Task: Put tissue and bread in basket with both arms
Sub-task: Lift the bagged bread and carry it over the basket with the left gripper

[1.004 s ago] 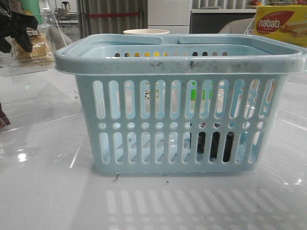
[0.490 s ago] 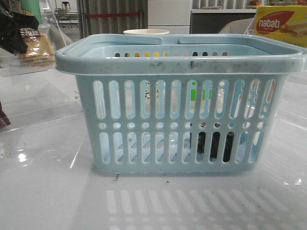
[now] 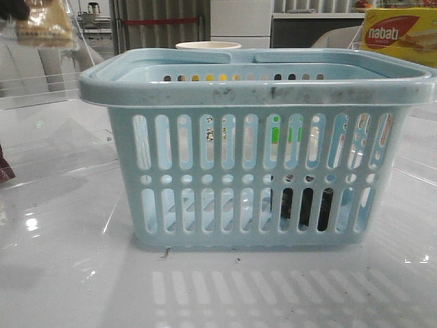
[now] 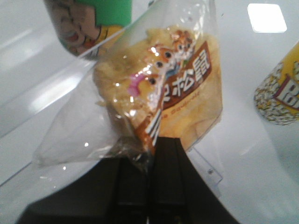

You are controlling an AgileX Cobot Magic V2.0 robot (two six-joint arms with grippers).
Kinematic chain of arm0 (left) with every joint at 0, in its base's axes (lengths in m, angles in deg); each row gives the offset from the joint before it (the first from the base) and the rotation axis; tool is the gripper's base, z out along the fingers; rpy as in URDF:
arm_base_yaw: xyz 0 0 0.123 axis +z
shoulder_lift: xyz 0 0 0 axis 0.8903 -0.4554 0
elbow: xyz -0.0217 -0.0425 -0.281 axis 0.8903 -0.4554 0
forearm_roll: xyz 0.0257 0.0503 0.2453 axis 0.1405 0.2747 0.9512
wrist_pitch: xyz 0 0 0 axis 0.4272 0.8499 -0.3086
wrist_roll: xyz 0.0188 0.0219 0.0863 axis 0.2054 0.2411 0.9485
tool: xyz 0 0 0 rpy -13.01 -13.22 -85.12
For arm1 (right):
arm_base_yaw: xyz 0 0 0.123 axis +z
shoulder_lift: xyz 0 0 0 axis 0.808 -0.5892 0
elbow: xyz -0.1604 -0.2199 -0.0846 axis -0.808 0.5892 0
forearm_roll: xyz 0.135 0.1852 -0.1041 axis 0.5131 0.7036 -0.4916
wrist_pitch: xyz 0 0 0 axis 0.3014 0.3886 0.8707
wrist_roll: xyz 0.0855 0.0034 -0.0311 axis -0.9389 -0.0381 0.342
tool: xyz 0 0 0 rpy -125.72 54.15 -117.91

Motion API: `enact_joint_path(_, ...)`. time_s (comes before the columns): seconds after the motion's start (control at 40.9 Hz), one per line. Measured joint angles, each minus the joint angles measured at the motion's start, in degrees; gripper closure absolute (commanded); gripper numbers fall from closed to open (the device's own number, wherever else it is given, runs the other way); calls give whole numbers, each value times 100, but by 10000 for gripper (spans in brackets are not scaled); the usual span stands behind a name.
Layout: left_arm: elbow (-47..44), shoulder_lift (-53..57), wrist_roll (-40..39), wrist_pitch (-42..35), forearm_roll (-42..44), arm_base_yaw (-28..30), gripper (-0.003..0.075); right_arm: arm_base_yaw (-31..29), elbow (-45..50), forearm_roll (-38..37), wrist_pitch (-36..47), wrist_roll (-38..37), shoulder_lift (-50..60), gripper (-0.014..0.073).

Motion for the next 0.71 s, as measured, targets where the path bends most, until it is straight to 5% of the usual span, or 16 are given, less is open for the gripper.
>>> enact_joint_path(0.71,-152,1193,1400,713,0,-2676,630,0,0,0,0,0,0,5)
